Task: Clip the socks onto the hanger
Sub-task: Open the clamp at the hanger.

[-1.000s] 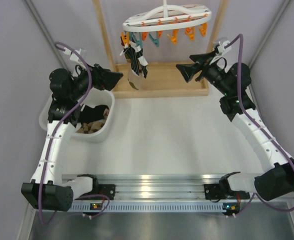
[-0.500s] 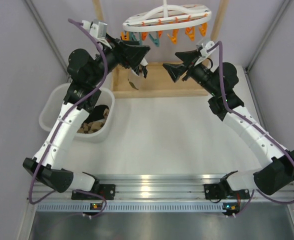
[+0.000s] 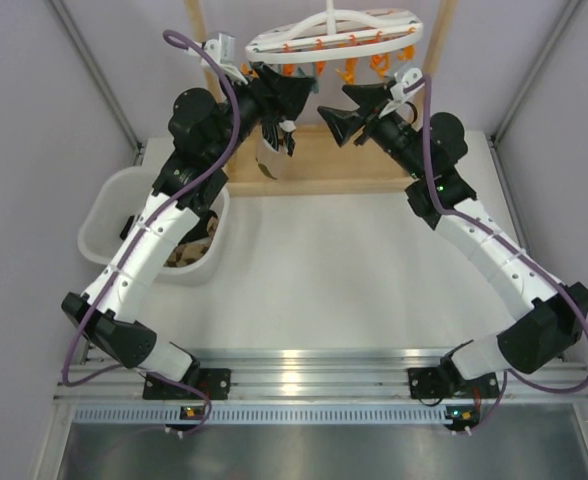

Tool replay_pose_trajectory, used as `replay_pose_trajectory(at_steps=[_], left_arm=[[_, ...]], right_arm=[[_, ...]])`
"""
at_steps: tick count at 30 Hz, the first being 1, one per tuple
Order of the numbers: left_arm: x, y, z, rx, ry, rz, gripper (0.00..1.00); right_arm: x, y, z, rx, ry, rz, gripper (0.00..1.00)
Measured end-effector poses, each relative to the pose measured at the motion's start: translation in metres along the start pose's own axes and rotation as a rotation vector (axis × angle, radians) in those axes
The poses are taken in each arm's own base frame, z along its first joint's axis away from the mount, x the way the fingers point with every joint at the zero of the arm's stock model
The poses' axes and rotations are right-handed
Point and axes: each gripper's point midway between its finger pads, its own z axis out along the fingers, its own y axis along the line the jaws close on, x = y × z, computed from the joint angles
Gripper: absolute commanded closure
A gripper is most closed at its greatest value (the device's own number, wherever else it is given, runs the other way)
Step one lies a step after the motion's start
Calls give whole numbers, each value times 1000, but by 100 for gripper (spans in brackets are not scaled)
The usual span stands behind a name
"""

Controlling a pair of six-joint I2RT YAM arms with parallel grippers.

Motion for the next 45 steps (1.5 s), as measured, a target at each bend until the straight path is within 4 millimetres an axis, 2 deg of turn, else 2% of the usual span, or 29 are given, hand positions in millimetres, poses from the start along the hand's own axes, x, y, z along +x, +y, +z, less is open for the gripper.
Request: replay_pose_trajectory(at_steps=[6,10,14,19,23,26,30,36,40,45], left_arm=[[0,-1,-1,-1,-1,-20,21],[0,8,-10,-45,-8,-12,21],[-22,23,-19,-103,-66,2,21],[-57,50,-34,-201,-157,21,20],[-66,56,-44,-235,-186,25,20],[-72,66,-49,-267,-206,25,19],[-79,88,-57,-330,-233,19,19],[-74,106,-67,-379,-229,5,19],[-72,114,-73,-399,-231,-4,18],[-70,118,-82,-414,-232,-13,18]], right_arm=[[-6,-1,16,-20,-36,-17,34],[-11,-3,26,-21,-46,-27,34],[-15,2,31,-7,-44,-45,34],[-8,28,35,13,-7,-93,34],[-8,43,35,87,16,-167,36],[-10,46,32,183,35,-226,36],[-14,38,26,302,54,-285,36],[-21,11,18,470,53,-341,29],[-14,10,24,480,62,-342,21],[-17,9,38,444,64,-323,22]])
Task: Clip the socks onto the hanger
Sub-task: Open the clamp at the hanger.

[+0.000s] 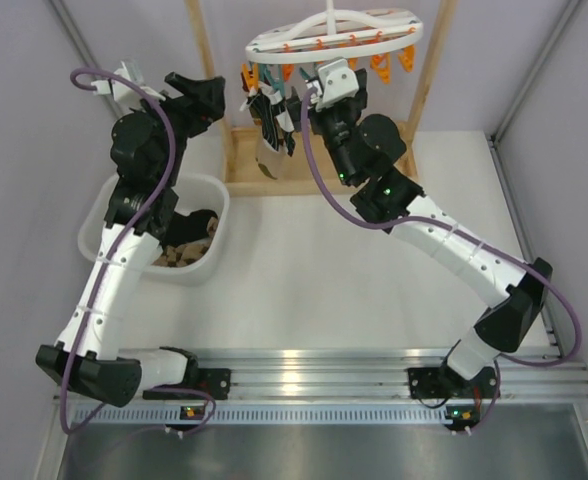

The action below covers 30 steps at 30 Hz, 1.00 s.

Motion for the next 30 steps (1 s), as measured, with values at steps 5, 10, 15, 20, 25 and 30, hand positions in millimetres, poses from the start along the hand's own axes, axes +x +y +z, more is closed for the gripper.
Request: replay_pose_trajectory(at_steps=[5,10,15,20,25,30], left_arm=[[3,6,-8,-12,6,-6,17],[2,10,-15,-22,3,-5,17],[-4,11,-20,-24,-12,-12,17],[-7,11,-27,-27,-21,-32,17],[-3,15,-30,-30,-9,-32,19],[15,6,-24,78,59,94,13]], right_arm=[[-15,-3,10,-18,-21,21,26],[-25,0,26,-16,-28,24,25],[-16,8,37,-13,7,5,22],[-4,9,37,12,59,-37,24],[0,3,34,55,88,-53,36],[6,-1,30,63,100,-54,38]])
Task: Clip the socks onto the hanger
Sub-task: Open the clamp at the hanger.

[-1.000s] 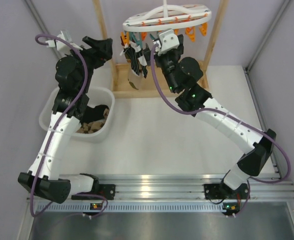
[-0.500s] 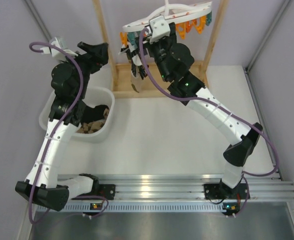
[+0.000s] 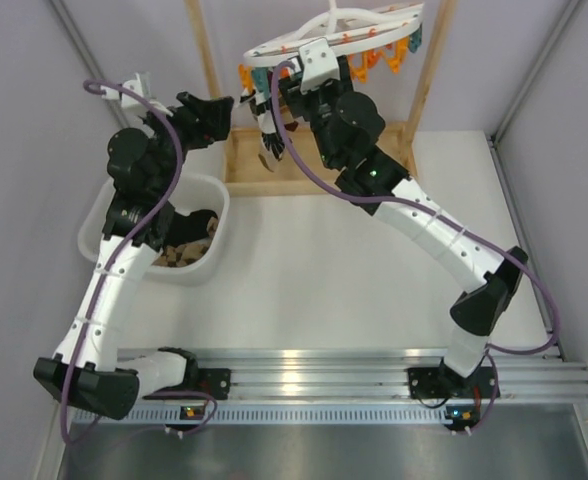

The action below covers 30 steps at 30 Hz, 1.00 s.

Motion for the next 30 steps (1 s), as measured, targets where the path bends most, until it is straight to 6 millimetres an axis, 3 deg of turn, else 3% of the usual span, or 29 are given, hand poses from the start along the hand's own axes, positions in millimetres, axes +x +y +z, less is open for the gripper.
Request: replay_pose_trajectory(at_steps=[6,14,18,22,26,30], left_arm=[[30,-19,31,237,82,226,21],[58,-20,62,535,59,492,29],[49,-20,74,633,-2,596,33],[24,-18,77,674,-67,682,35],[-3,-31,74,738,-139,795,36],[-4,-39,80,804,-158,850,39]], right_arm=[[9,-13,-6,-7,27,-5,41],[1,-66,-6,54,14,39,44],[-2,-75,-9,47,3,65,45],[0,-78,-9,38,6,71,45],[5,-90,-6,56,11,65,45],[10,-103,-3,82,17,57,45]])
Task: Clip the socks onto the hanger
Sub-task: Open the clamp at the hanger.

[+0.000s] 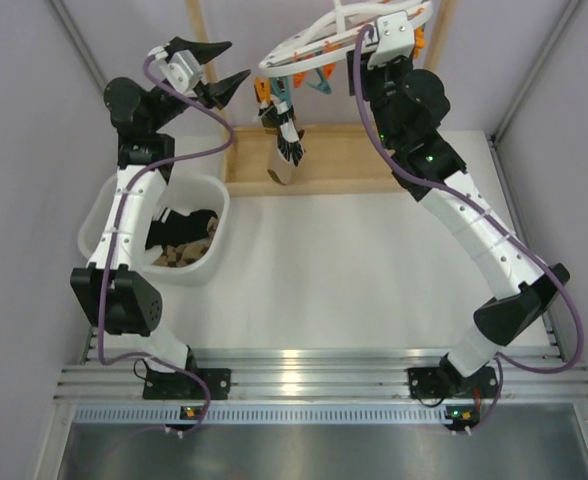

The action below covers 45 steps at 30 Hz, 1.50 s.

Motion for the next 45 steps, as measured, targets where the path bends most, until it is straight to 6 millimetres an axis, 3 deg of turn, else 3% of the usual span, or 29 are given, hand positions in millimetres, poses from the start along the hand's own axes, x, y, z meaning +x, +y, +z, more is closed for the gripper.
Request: replay_pose_trajectory(at_steps=[8,13,17,20,25,30,37,45], left_arm=[[49,-27,18,146,51,3,39],[61,-44,33,187,54,40,37],[61,-41,41,176,46,82,38],[62,-38,42,161,46,95,44],[58,-34,43,146,32,113,77],[42,-30,46,142,-3,195,82],[34,-38,51,149,19,241,90],[31,-43,57,151,61,271,95]], right_arm=[[2,-7,3,6,0,1,44],[2,-8,4,5,-1,2,44],[3,-8,4,-3,0,4,44],[4,-8,4,-7,1,3,44],[5,-6,5,-30,-1,6,39],[4,-4,9,-80,-17,37,28],[9,1,8,-218,-19,106,9],[5,-4,-29,-503,-22,146,0]])
